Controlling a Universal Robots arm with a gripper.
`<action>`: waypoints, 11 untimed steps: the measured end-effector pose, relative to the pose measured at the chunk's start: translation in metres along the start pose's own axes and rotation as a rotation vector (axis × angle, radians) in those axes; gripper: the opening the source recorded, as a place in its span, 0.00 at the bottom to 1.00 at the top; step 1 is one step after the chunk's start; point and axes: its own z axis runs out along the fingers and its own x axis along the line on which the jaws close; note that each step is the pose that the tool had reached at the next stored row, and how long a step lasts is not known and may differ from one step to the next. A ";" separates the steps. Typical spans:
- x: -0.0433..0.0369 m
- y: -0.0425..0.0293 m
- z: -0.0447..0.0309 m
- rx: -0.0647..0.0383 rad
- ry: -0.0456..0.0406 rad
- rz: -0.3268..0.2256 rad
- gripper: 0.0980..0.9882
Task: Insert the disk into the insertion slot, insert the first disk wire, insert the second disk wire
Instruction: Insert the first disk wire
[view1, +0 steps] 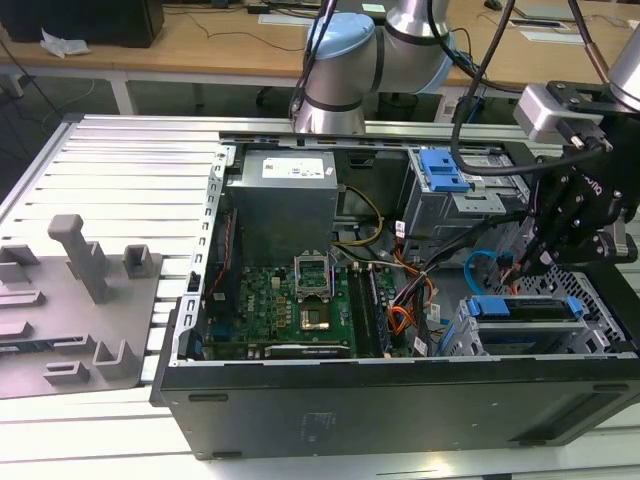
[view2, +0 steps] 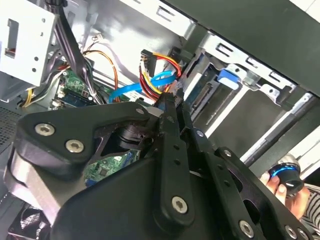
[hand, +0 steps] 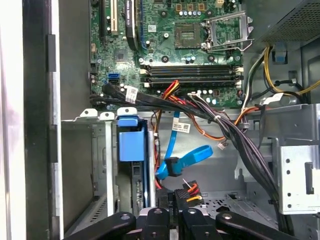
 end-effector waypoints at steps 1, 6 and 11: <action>0.0019 -0.0002 0.0000 0.000 0.0000 0.000 0.08; 0.0095 -0.0005 0.0004 0.000 0.0000 0.000 0.08; 0.0237 -0.0012 0.0009 0.000 -0.0001 0.000 0.08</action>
